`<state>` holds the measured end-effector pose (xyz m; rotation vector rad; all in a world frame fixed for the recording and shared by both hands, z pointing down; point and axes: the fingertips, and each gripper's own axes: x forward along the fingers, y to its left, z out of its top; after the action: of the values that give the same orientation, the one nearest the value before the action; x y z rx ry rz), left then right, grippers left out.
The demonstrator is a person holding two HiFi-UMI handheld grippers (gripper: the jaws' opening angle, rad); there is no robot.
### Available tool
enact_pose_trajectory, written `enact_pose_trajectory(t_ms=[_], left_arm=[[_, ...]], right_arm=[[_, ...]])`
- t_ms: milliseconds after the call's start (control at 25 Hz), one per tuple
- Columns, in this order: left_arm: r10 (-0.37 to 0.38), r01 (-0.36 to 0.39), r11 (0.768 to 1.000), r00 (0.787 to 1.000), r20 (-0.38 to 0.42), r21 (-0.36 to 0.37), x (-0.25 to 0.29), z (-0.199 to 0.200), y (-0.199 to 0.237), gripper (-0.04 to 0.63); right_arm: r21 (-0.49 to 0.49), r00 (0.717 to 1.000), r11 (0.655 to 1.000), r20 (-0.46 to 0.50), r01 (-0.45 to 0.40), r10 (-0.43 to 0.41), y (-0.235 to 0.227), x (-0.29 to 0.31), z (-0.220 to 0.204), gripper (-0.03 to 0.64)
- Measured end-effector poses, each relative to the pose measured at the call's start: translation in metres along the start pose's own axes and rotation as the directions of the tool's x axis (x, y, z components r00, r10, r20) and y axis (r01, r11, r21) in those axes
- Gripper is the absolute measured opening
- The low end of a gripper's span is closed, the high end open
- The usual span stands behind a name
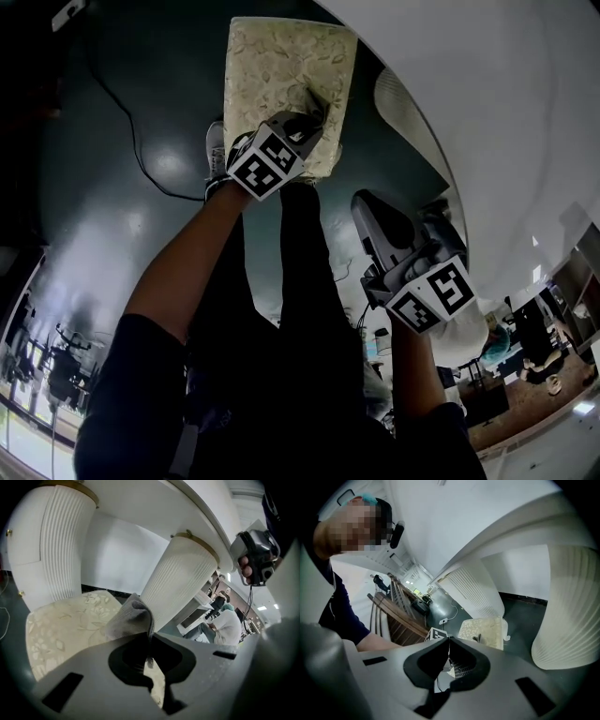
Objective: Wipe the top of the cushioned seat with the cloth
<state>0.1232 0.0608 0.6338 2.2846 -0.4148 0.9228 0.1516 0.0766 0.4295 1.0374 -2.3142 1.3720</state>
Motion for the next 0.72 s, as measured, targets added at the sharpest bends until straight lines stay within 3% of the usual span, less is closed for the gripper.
enact_pose_trajectory(t_ms=[240, 440, 720], left_arm=[[-0.031, 0.030, 0.999, 0.999, 0.040, 0.011, 0.016, 0.015, -0.019, 0.014], [-0.024, 0.023, 1.000, 0.997, 0.070, 0.017, -0.005, 0.026, -0.020, 0.015], [0.027, -0.027, 1.000, 0.999, 0.027, -0.005, -0.078, -0.031, 0.006, 0.015]], right_arm=[[-0.002, 1.000, 1.000, -0.001, 0.013, -0.013, -0.013, -0.016, -0.002, 0.026], [-0.005, 1.000, 1.000, 0.009, 0.015, -0.015, -0.011, -0.013, 0.003, 0.026], [0.001, 1.000, 1.000, 0.017, -0.018, 0.018, 0.030, 0.027, 0.005, 0.026]])
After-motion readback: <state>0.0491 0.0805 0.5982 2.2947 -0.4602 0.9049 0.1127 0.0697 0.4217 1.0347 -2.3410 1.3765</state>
